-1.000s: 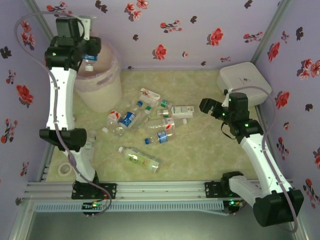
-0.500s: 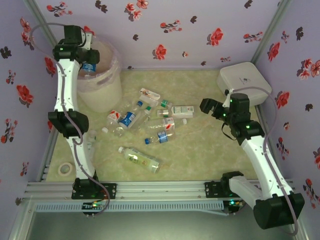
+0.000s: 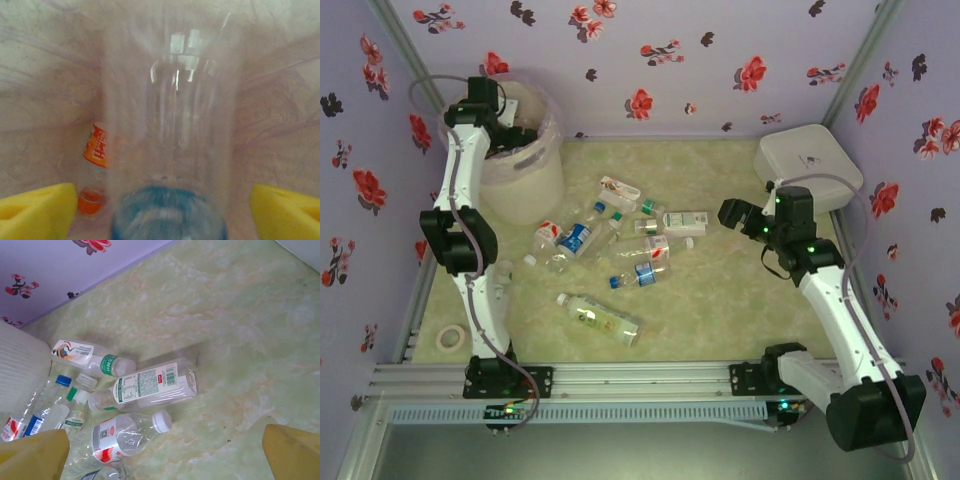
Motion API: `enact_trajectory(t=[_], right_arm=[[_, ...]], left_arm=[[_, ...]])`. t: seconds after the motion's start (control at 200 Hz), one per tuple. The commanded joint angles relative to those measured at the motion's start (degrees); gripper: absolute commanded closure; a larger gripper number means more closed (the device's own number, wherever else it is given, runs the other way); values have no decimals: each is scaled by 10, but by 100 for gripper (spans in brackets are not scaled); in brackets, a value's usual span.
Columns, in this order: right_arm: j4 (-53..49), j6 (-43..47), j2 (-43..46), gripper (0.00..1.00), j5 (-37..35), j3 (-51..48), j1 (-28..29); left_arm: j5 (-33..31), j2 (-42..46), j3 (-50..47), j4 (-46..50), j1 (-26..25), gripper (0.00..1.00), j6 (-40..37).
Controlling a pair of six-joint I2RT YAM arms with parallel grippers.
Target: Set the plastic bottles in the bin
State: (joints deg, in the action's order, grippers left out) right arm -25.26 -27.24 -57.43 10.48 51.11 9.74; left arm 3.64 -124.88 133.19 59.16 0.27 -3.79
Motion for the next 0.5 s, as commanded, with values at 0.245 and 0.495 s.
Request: enact_trajectory(t=[0.245, 0.495], right_arm=[[27, -9, -27, 0, -6, -7, -3], [32, 4, -75, 0, -1, 26, -3]], left_arm=[[1, 30, 100, 42, 3, 0, -28], [-43, 111, 202, 112, 2, 0, -21]])
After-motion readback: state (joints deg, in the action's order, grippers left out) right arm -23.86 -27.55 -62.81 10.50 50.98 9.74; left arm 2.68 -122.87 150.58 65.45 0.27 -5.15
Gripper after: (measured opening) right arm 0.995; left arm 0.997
